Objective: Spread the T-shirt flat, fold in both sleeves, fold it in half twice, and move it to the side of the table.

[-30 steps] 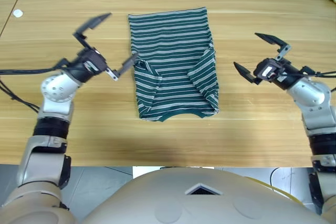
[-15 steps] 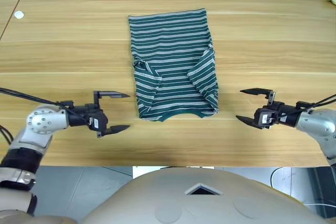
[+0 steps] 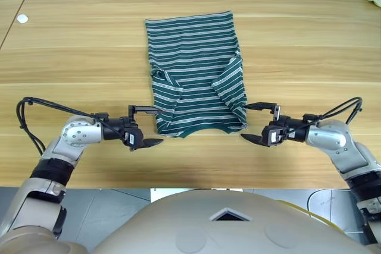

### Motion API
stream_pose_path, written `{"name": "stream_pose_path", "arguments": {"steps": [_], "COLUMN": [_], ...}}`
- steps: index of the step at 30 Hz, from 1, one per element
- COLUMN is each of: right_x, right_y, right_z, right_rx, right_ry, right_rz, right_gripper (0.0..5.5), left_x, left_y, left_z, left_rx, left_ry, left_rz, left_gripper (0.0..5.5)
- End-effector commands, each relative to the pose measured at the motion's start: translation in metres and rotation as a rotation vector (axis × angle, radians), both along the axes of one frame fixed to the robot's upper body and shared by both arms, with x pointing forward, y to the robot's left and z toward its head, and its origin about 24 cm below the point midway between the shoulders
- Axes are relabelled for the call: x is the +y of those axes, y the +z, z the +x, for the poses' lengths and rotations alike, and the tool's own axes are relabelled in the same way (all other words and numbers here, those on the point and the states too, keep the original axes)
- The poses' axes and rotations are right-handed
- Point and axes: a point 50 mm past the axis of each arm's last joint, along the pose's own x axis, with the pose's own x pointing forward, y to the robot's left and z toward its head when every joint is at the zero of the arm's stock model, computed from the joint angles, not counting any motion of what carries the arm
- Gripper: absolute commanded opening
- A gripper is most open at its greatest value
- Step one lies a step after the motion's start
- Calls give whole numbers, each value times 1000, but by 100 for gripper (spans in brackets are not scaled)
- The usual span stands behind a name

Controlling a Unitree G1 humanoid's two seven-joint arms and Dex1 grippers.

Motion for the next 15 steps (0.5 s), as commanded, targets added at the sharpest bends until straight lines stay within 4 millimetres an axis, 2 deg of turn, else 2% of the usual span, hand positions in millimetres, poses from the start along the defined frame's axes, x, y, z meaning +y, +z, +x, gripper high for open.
{"name": "stream_pose_path", "arguments": {"steps": [1,8,15], "right_x": [-3,-7,-5], "right_y": [-25,-27,-31], "right_z": [-16,-12,-8], "right_rx": [127,123,117], "right_ry": [24,-7,-15], "right_rz": [-104,-116,-124], "right_gripper": [454,349,219], "left_x": [2,7,8], "left_y": [-10,-14,-16], "left_z": [-3,-2,-1], "left_rx": [39,44,47], "left_ry": [-23,-16,-15], "left_rz": [68,114,120], "left_gripper": [396,303,187]}}
